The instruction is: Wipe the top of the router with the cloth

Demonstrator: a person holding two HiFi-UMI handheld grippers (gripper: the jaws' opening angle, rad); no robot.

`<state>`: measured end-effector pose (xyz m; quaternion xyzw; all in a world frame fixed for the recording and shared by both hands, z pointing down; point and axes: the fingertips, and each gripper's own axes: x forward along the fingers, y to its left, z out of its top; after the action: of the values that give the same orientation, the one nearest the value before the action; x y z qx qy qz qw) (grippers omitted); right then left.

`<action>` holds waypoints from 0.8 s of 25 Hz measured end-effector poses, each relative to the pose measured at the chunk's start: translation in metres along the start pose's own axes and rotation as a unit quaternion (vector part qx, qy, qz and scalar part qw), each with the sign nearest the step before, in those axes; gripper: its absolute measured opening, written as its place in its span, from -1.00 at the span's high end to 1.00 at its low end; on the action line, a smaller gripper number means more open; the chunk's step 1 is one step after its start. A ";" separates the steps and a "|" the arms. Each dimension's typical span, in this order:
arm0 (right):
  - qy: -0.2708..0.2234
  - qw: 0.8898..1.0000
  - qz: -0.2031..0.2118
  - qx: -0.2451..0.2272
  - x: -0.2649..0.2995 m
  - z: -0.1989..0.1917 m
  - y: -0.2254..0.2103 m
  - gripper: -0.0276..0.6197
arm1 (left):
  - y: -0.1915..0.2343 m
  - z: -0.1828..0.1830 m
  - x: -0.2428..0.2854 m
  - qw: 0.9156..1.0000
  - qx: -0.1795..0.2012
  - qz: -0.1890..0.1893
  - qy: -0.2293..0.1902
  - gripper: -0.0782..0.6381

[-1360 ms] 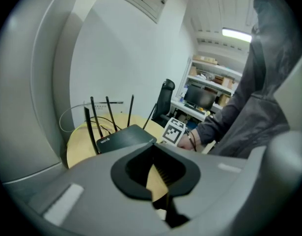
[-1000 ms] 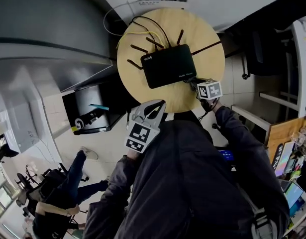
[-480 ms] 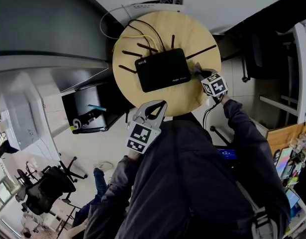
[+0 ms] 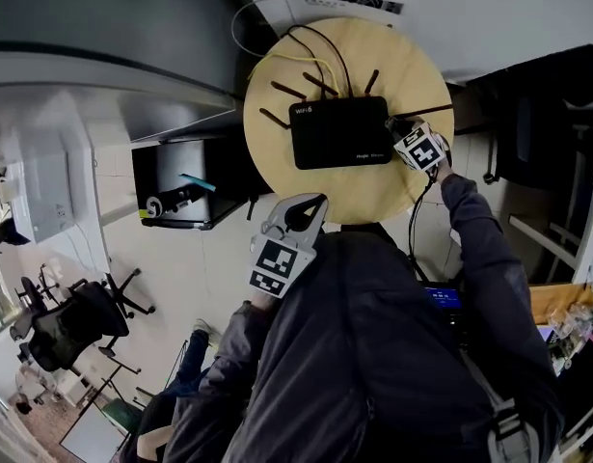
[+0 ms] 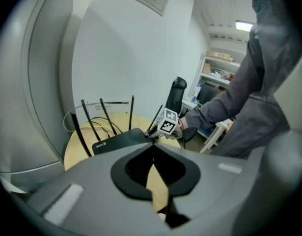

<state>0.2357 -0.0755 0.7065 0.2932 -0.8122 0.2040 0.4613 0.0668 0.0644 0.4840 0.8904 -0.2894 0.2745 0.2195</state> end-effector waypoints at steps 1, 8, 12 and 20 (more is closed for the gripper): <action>0.000 1.000 0.004 -0.013 -0.001 0.001 0.004 0.82 | 0.002 -0.001 -0.002 1.000 -0.003 0.002 0.000 0.78; 0.014 0.995 0.042 -0.090 -0.016 -0.026 0.047 0.83 | 0.003 -0.003 -0.001 1.000 -0.001 -0.011 -0.001 0.78; 0.017 0.995 0.049 -0.090 -0.024 -0.042 0.068 0.83 | 0.003 -0.001 0.001 1.000 0.007 -0.027 0.000 0.78; 0.010 0.999 0.034 -0.024 -0.027 -0.050 0.083 0.83 | 0.009 -0.003 -0.005 0.999 0.023 -0.048 0.002 0.78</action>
<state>0.2230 0.0240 0.7025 0.2522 -0.8219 0.2026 0.4689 0.0571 0.0611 0.4852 0.9073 -0.2397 0.2721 0.2128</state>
